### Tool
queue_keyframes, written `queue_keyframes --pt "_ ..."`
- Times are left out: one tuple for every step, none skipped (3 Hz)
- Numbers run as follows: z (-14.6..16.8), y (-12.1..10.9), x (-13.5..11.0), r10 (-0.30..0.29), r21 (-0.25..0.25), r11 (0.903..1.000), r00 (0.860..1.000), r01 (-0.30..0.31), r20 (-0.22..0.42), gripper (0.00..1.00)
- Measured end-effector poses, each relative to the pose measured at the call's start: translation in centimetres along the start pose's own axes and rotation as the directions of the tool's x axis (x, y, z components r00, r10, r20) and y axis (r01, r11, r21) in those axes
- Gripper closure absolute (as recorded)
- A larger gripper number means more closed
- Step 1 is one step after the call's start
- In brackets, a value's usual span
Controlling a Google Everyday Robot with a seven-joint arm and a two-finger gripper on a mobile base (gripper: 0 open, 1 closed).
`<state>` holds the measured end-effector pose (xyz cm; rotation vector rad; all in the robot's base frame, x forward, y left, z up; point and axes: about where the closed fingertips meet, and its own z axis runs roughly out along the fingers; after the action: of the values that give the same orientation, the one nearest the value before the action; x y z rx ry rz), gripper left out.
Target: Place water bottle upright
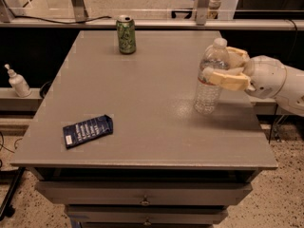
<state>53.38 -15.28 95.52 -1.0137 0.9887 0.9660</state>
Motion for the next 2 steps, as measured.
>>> queue_keyframes --pt "-0.41 0.25 0.62 0.008 -0.013 0.9999 1.000 -0.008 -0.004 0.60" --pt "-0.48 0.31 0.60 0.009 -0.020 0.9998 1.000 -0.009 -0.002 0.35"
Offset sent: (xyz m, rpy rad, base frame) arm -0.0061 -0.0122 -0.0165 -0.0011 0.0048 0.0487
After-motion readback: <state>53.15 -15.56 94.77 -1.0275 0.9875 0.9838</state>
